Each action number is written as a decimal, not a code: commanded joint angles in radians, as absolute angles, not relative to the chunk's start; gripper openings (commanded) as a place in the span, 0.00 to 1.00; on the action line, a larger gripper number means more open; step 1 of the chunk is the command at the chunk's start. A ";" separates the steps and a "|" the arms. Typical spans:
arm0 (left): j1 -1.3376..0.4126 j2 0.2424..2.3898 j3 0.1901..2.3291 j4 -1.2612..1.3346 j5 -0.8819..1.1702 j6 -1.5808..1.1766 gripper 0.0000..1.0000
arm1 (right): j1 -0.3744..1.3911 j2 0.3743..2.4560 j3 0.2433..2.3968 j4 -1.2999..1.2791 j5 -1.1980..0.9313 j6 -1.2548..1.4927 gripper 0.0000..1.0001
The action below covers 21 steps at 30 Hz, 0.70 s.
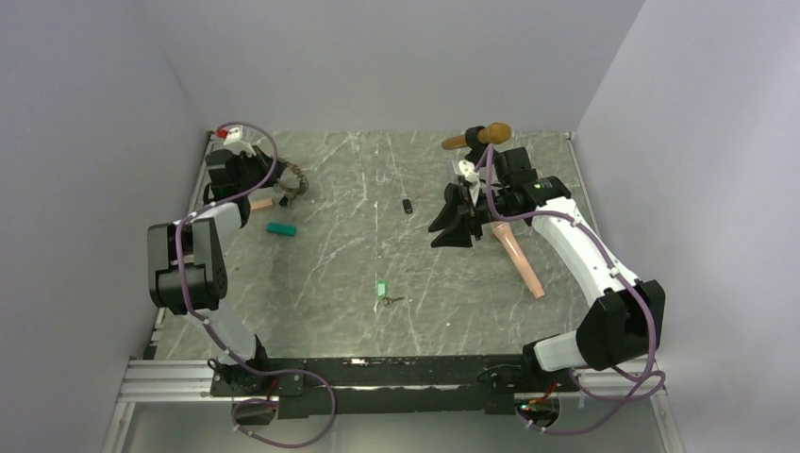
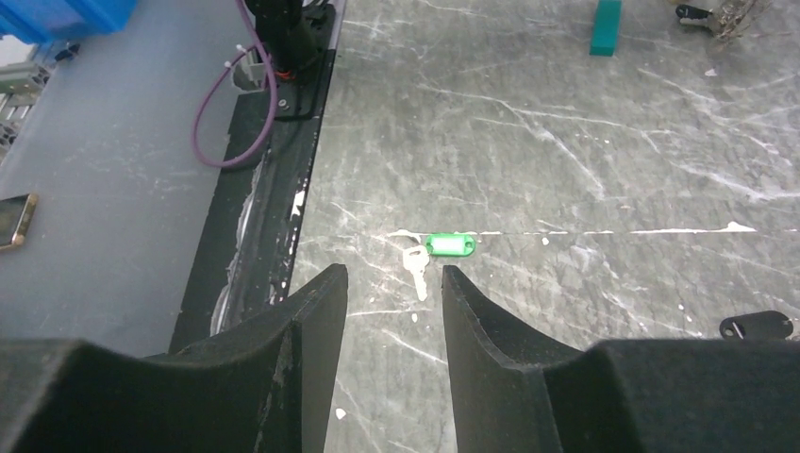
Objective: Put the keys on the keyring
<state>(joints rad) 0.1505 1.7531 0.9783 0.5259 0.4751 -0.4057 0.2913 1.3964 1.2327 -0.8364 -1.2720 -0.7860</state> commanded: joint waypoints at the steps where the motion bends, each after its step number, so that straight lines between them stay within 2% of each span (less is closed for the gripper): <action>1: 0.182 1.742 1.001 0.374 0.461 -0.339 0.00 | 0.288 1.383 1.228 -0.811 -1.288 -0.816 0.46; 6: 0.190 1.723 0.983 0.333 0.453 -0.343 0.00 | 0.287 1.384 1.228 -0.820 -1.286 -0.826 0.47; 8: 0.190 1.692 0.959 0.337 0.443 -0.347 0.05 | 0.288 1.385 1.229 -0.828 -1.288 -0.833 0.47; 12: 0.190 1.585 0.938 0.299 0.422 -0.342 0.40 | 0.287 1.381 1.231 -0.836 -1.282 -0.840 0.47; 15: 0.189 1.461 0.937 0.252 0.378 -0.323 0.63 | 0.286 1.373 1.233 -0.841 -1.269 -0.844 0.47; 18: 0.189 1.320 0.926 0.202 0.339 -0.292 0.76 | 0.279 1.347 1.224 -0.832 -1.246 -0.839 0.50; 21: 0.192 1.180 0.888 0.161 0.322 -0.275 0.84 | 0.261 1.303 1.204 -0.812 -1.230 -0.822 0.52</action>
